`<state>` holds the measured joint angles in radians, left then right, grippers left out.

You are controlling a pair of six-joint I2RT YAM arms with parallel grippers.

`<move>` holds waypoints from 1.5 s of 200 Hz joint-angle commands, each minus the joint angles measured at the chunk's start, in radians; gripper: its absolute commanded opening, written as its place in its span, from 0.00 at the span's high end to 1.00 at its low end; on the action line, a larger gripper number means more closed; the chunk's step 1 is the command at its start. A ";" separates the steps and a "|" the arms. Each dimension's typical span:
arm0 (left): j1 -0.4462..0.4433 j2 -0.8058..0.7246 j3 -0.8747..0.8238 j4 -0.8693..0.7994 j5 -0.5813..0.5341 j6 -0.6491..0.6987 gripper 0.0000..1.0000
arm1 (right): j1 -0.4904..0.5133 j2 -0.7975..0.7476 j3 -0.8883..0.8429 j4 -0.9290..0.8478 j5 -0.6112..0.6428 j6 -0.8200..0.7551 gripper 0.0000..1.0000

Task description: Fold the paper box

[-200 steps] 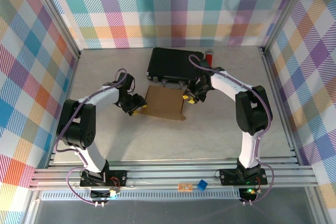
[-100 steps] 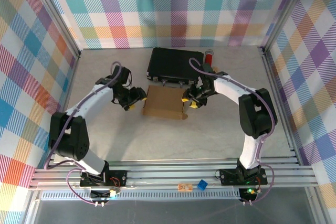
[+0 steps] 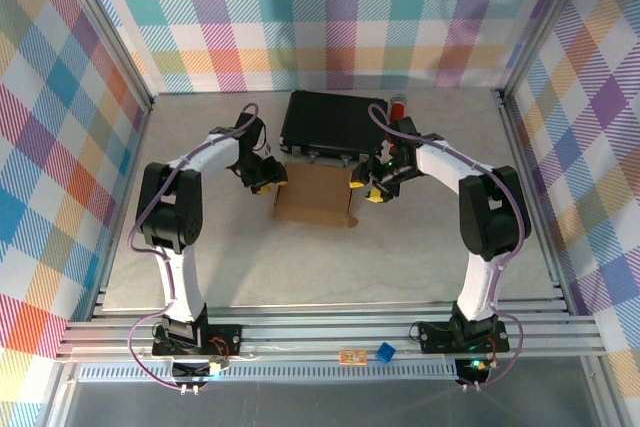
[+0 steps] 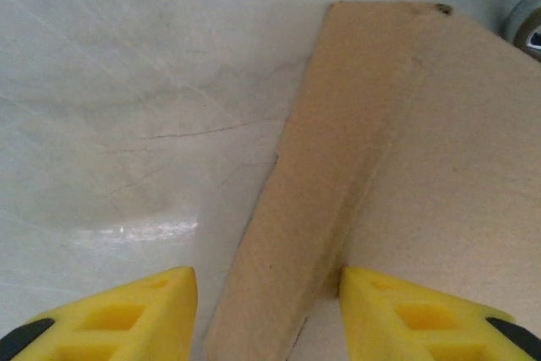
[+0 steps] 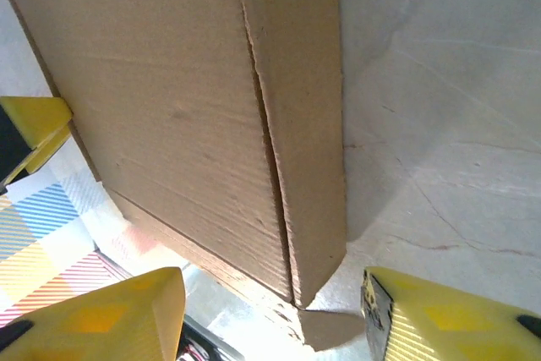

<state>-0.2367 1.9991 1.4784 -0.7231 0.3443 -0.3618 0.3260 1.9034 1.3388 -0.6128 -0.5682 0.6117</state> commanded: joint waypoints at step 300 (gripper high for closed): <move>0.151 -0.072 -0.263 0.175 0.125 0.128 0.92 | 0.043 0.227 -0.075 0.686 -0.337 0.163 0.35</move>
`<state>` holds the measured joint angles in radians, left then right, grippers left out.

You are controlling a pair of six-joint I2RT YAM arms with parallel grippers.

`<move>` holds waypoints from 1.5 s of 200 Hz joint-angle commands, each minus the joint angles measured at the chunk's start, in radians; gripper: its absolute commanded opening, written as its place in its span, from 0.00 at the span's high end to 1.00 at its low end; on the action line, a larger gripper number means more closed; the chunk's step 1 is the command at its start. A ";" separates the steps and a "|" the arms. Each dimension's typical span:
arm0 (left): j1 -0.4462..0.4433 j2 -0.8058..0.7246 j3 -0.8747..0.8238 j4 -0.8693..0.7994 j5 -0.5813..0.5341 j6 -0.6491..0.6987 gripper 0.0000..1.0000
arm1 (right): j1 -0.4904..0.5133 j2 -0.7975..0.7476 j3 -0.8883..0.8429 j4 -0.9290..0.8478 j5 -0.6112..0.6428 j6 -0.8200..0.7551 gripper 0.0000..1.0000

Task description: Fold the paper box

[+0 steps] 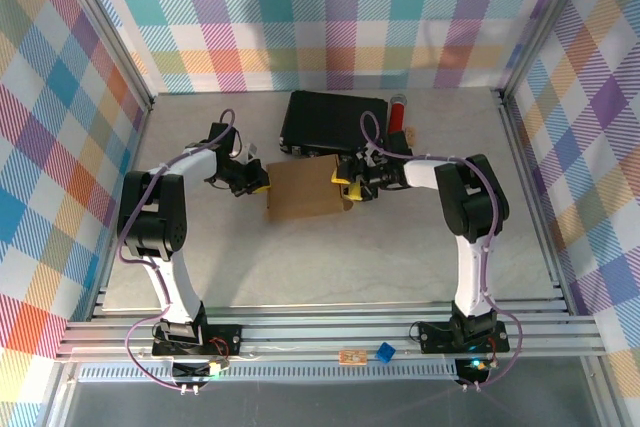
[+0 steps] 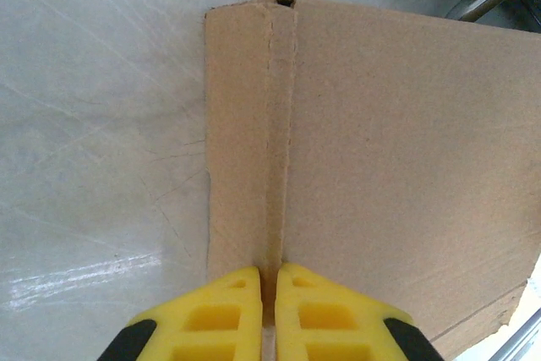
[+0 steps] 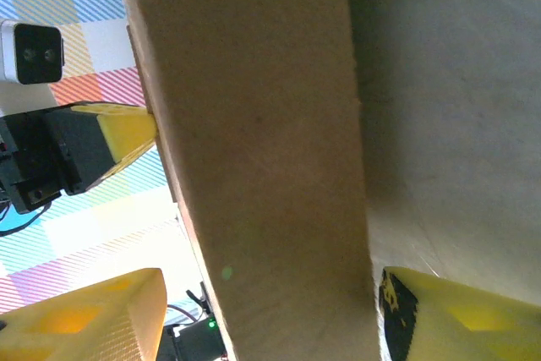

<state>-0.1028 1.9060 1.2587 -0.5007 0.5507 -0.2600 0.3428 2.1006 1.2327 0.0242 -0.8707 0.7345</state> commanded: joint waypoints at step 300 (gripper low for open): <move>0.017 -0.182 -0.277 0.514 0.150 -1.343 0.26 | -0.041 -0.046 0.308 -0.627 -0.158 0.583 0.70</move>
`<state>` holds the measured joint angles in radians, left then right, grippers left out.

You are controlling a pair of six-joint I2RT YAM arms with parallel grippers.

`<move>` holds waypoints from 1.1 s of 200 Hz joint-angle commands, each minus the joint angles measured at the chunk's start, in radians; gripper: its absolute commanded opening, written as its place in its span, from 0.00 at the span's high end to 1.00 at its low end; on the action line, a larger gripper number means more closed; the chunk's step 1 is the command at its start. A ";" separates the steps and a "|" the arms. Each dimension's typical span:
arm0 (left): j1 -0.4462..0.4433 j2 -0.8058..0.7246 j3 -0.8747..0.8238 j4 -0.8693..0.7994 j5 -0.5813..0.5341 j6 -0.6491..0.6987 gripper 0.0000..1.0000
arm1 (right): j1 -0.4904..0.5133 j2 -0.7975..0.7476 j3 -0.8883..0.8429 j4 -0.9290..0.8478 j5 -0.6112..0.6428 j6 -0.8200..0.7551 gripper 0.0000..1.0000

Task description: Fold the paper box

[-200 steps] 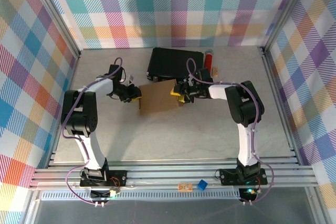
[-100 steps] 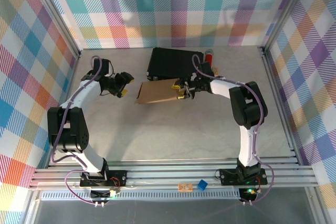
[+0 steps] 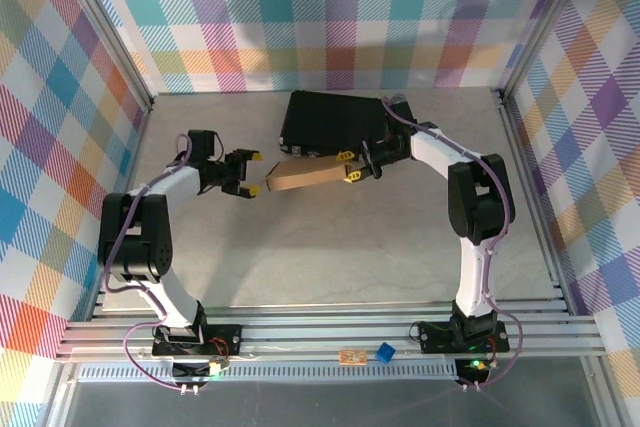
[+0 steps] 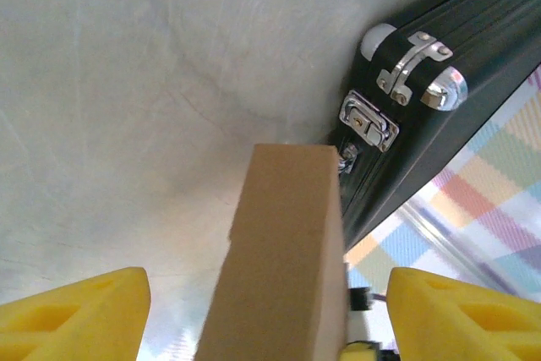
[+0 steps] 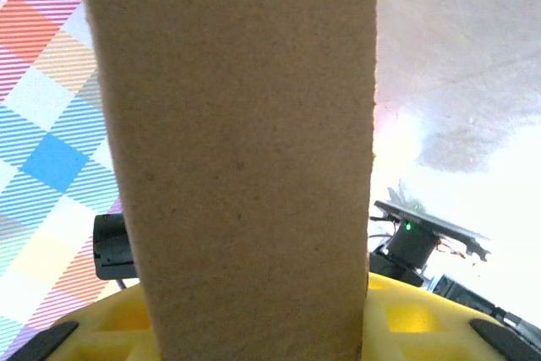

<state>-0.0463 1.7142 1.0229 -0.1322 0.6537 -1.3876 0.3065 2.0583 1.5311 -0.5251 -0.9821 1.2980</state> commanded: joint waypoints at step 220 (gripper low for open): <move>-0.135 -0.026 -0.104 0.225 0.052 -0.485 0.74 | -0.038 0.003 -0.085 -0.029 -0.041 0.012 0.40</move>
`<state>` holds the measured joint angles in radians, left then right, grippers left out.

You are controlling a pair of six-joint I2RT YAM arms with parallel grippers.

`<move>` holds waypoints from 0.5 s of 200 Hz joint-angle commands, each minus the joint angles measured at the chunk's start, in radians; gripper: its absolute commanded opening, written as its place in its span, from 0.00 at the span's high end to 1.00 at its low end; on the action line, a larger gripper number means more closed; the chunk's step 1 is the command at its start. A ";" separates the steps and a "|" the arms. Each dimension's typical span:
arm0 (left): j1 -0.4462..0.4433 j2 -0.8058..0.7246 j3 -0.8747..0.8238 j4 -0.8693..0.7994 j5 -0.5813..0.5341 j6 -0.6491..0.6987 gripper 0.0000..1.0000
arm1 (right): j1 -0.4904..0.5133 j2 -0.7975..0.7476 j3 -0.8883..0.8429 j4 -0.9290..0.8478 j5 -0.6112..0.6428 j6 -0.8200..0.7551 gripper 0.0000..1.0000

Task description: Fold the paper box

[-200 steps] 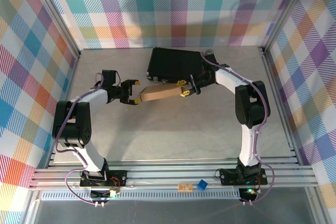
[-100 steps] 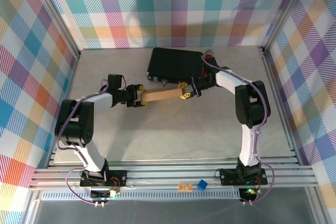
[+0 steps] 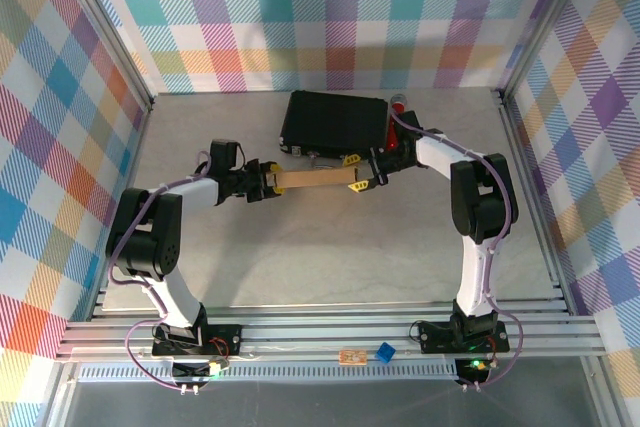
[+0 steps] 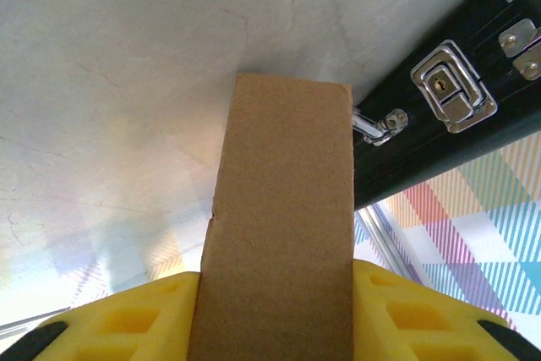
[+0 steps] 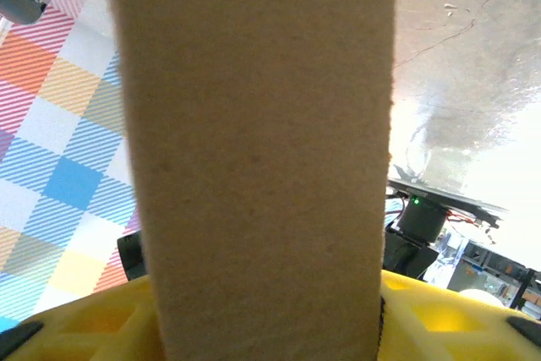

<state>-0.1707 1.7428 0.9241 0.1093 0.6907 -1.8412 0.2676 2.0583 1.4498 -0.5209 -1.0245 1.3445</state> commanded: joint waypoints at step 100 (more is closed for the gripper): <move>-0.006 -0.155 0.033 -0.340 -0.015 0.060 0.81 | -0.088 -0.215 0.037 -0.218 0.289 -0.300 0.28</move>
<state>-0.1753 1.6432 0.9298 -0.0917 0.6773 -1.8198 0.2188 1.9736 1.4631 -0.6804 -0.8547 1.1557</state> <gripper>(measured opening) 0.397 0.722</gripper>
